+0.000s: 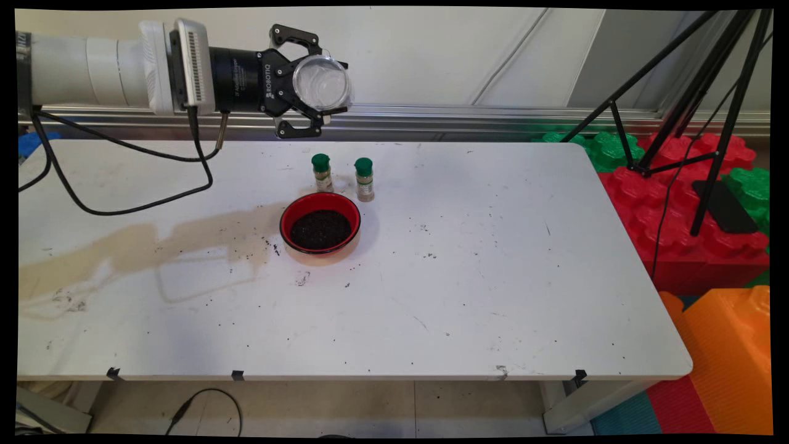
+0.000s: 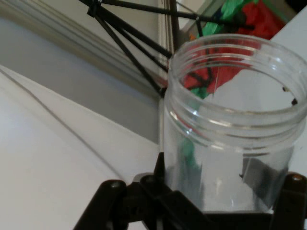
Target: Pour the black seasoning powder in the red bowl
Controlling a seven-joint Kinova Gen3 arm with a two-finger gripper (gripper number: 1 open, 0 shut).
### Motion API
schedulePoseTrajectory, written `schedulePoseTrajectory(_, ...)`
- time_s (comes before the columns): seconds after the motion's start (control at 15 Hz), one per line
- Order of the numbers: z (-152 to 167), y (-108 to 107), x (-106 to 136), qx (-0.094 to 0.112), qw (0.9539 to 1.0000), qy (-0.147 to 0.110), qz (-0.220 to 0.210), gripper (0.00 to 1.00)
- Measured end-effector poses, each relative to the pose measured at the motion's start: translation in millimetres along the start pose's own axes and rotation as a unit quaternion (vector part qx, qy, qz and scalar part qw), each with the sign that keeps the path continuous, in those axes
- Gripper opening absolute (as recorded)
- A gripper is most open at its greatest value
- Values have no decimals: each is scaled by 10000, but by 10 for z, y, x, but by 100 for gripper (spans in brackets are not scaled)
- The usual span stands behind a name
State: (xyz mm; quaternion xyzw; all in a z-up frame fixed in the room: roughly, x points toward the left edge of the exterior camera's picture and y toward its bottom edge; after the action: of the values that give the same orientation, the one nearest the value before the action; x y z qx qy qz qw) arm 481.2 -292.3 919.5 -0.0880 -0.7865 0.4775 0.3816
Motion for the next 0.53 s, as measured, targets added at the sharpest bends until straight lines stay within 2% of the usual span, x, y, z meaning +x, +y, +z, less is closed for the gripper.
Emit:
schedulePoseTrajectory(0.27, 26, 2, 43, -172, 9971, 191, -720, 0)
schedulePoseTrajectory(0.53, 65, 7, 59, -396, 9860, 380, -1574, 0)
